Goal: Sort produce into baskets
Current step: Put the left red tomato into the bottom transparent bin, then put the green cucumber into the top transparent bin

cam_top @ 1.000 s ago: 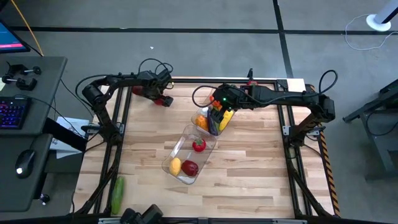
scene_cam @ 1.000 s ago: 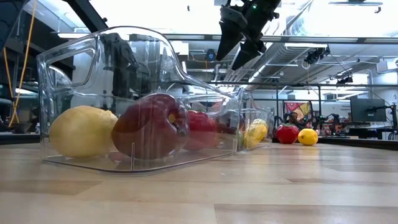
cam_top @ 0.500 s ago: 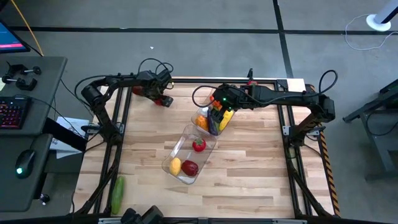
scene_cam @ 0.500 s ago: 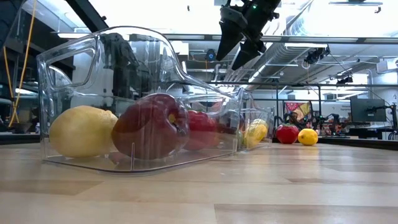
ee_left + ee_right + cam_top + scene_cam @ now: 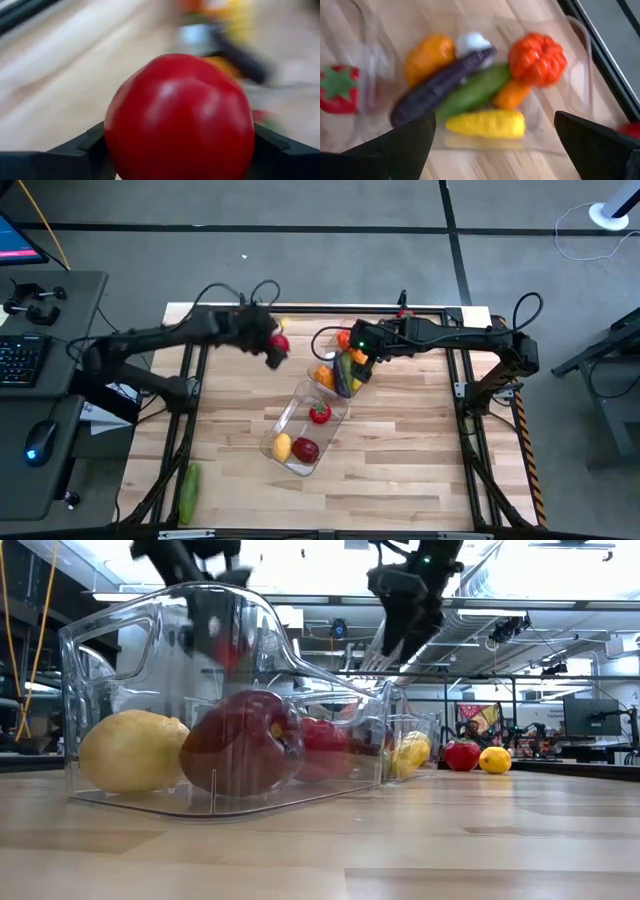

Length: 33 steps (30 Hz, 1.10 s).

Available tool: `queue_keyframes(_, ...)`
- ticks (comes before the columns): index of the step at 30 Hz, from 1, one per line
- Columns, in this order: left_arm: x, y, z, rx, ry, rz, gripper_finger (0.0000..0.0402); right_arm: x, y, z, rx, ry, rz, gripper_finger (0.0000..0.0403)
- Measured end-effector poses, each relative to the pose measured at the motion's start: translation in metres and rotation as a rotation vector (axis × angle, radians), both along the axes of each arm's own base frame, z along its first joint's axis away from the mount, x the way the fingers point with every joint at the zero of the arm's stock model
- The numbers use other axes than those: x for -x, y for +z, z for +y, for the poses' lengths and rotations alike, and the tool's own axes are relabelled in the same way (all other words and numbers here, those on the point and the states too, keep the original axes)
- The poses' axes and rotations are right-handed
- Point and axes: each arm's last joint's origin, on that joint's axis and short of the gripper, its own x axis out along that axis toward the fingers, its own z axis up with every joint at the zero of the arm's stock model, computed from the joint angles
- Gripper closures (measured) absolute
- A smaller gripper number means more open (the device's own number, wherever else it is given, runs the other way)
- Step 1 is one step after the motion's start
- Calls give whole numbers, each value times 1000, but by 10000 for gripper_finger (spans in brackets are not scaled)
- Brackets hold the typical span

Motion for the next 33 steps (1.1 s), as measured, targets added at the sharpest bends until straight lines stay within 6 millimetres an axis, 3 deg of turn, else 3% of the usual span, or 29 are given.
queue_keyframes(4, -12, 23, -60, 24, -120, -189, 114, 4, -2, 0, 14, -15, 48, 4)
queue_keyframes(8, -24, 29, -112, 2, -205, -307, 111, 2, -1, 0, 12, -31, 22, 4)
queue_keyframes(14, -37, 27, -159, -61, -281, -399, 107, 0, 0, -1, 18, -29, -10, 4)
queue_keyframes(18, -44, 15, -169, -119, -327, -361, 106, -1, 1, -1, 18, -28, -12, 4)
queue_keyframes(23, -54, 2, -164, -114, -344, -308, 98, -1, 1, -1, 19, -28, -13, 4)
queue_keyframes(33, -59, -1, -150, -65, -448, -287, 7, -2, 1, -1, 17, -37, -32, 4)
